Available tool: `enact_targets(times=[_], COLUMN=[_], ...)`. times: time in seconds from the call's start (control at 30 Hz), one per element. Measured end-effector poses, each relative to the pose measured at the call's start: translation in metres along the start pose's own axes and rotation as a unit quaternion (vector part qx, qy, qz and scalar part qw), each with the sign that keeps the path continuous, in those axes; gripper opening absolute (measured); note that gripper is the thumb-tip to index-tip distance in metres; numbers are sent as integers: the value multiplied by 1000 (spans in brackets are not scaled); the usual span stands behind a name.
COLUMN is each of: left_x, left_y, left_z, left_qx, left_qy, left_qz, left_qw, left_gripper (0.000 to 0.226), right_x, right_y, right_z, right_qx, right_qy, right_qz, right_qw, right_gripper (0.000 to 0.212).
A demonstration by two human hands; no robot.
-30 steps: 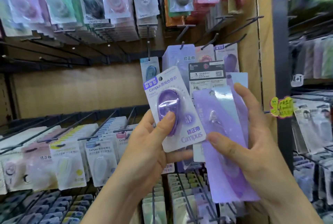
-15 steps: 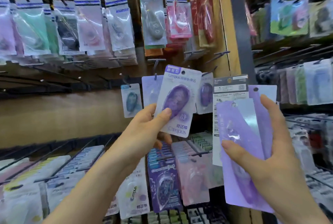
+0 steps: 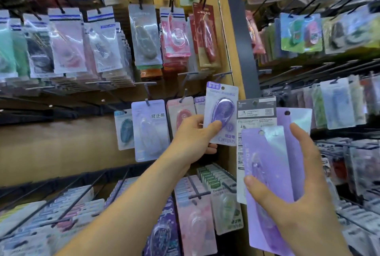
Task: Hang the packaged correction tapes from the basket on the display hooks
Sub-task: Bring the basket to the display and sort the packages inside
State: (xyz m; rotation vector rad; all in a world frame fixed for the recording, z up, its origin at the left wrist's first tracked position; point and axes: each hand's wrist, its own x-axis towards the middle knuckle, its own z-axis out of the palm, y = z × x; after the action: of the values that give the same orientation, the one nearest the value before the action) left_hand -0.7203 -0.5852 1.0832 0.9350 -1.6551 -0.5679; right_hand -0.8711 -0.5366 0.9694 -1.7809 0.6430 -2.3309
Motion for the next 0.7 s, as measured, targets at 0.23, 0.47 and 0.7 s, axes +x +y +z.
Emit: enact_targets(times=[0.23, 0.47, 0.7], left_x=[6, 4, 35], left_y=[-7, -16, -21], left_z=[7, 9, 3], left_qx=[-65, -36, 73], left_qy=[21, 69, 107], left_qz=[-13, 17, 25], left_qw=[998, 997, 991], left_gripper=[18, 20, 52], right_x=[9, 17, 23], right_y=[4, 5, 12], right_z=[-3, -2, 2], right_qx=[15, 32, 22], right_qy=[-16, -44, -58], right_qz=[7, 35, 22], right_qw=[1000, 998, 998], right_gripper=[98, 88, 91])
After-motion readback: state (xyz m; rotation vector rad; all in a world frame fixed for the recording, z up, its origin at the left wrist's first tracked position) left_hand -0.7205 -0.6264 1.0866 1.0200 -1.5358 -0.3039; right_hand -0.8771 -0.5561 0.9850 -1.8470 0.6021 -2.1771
